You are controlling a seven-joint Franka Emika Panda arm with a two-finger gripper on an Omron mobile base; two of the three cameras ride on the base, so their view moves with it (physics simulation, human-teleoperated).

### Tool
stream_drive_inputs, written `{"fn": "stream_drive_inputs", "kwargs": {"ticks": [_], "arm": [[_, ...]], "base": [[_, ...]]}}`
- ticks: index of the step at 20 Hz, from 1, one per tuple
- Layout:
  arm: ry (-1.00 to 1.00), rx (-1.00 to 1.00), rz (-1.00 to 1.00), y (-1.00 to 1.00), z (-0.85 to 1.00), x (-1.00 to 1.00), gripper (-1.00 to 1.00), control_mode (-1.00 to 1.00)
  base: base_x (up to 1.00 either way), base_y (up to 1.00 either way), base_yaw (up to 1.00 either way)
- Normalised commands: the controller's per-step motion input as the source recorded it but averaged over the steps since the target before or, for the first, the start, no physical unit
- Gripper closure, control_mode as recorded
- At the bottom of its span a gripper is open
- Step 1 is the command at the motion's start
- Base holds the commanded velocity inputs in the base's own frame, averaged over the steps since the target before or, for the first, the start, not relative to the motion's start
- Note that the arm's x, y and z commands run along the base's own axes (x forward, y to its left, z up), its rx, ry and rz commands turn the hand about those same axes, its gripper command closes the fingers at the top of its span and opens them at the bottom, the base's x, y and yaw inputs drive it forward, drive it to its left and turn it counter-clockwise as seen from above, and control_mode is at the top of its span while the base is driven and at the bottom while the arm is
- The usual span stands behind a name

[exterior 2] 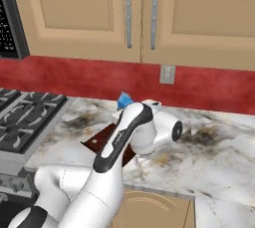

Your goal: Take out the milk from the fridge and place it on the tray on the counter. Then take the sugar cube near the tray and place it in the tray.

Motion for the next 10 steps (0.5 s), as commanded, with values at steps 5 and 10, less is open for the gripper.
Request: {"fn": "stream_drive_inputs", "kwargs": {"ticks": [5,10], "arm": [[-0.09,0.00,0.23,-0.24,-0.43,0.46,1.00,-1.00],[-0.03,0.00,0.18,-0.06,-0.43,0.47,1.00,-1.00]], "base": [[0.00,0.00,0.00],[0.00,0.00,0.00]]}}
